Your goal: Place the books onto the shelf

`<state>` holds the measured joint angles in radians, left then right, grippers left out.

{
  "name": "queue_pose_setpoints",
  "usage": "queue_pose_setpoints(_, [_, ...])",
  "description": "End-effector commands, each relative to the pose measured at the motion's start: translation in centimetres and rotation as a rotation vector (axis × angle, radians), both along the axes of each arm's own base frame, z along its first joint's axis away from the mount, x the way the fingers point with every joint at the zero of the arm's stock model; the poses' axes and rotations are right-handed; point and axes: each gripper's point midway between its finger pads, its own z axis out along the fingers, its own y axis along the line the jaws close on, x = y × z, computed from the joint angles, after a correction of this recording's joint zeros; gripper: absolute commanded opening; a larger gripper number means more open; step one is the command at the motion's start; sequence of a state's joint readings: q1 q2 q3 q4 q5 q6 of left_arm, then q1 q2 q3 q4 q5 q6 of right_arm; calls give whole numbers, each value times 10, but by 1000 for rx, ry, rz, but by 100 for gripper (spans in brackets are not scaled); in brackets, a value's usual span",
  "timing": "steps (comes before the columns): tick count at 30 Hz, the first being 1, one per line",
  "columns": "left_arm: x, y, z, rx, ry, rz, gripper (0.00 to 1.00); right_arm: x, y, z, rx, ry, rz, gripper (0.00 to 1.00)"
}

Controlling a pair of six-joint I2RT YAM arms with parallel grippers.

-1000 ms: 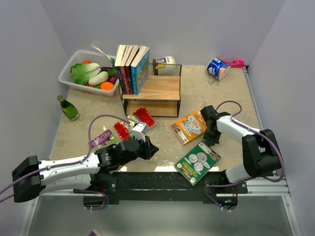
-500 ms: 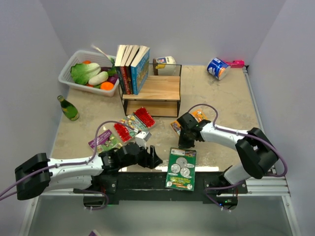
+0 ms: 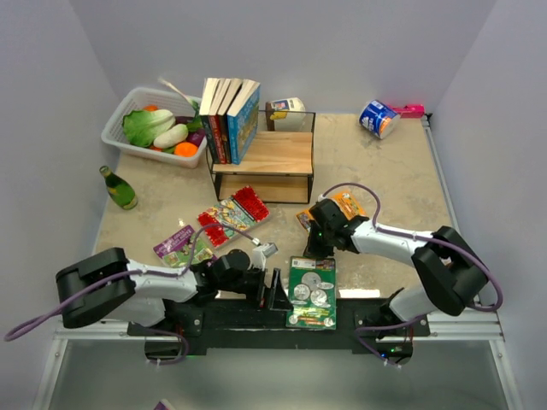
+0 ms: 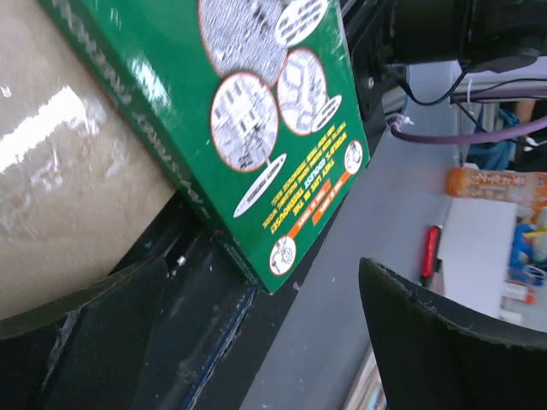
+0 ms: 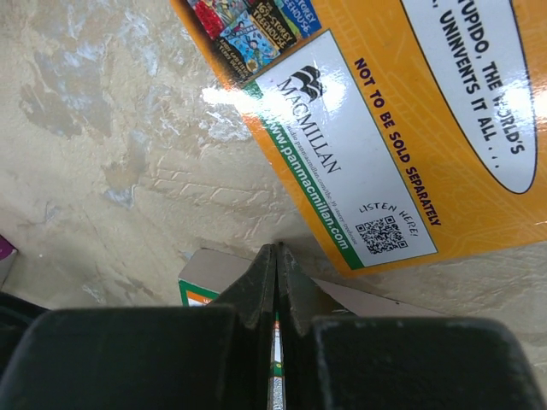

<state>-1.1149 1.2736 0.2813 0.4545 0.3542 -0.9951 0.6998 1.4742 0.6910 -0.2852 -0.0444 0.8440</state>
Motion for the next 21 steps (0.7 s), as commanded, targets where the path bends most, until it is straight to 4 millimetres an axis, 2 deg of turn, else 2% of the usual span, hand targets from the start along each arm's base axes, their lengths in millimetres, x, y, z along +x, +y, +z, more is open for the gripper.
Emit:
queue_pose_setpoints(1, [-18,-8,12,-117,137,-29,100,-14,-17,-19,-70,15,32,0])
queue_pose_setpoints(5, [-12,-18,17,-167,118,-16,100,-12,-15,-17,-54,-4,37,0])
queue_pose_setpoints(7, [-9,-22,11,-165,115,-14,100,-13,-15,-17,-49,-10,40,0])
queue_pose_setpoints(8, [-8,-26,18,-210,100,-24,100,-14,-15,-18,-46,-11,41,0])
queue_pose_setpoints(9, [-9,-27,8,-192,120,-24,99,-14,-15,-17,-41,-17,41,0])
queue_pose_setpoints(10, [-9,-28,7,-200,124,-23,99,-14,-15,-17,-38,-23,43,0])
queue_pose_setpoints(11, [-9,-33,16,-256,108,-41,97,-15,-17,-20,-36,-24,42,0])
queue_pose_setpoints(12, [-11,-35,5,-238,145,-43,95,-16,-18,-21,-37,-24,43,0])
queue_pose_setpoints(13, [-12,-37,4,-253,155,-54,94,-17,-18,-23,-39,-20,46,0])
queue_pose_setpoints(14, [-14,-42,17,-323,143,-88,89,-19,-19,-26,-38,-17,49,0])
queue_pose_setpoints(15, [-16,-43,6,-311,189,-89,86,-20,-19,-27,-35,-15,51,0])
queue_pose_setpoints(16, [-17,-44,8,-331,201,-94,82,-22,-20,-30,-35,-7,52,0])
queue_pose_setpoints(17, [-17,-46,18,-390,195,-110,72,-24,-20,-32,-34,-4,55,0])
queue_pose_setpoints(18, [-18,-44,9,-378,242,-100,65,-24,-20,-32,-32,-5,56,0])
queue_pose_setpoints(19, [-18,-43,10,-390,254,-100,57,-25,-20,-33,-30,-3,57,0])
queue_pose_setpoints(20, [-16,-43,17,-433,245,-103,45,-25,-20,-33,-30,-1,56,0])
queue_pose_setpoints(21, [-15,-41,14,-431,265,-92,40,-25,-20,-33,-30,-1,57,0])
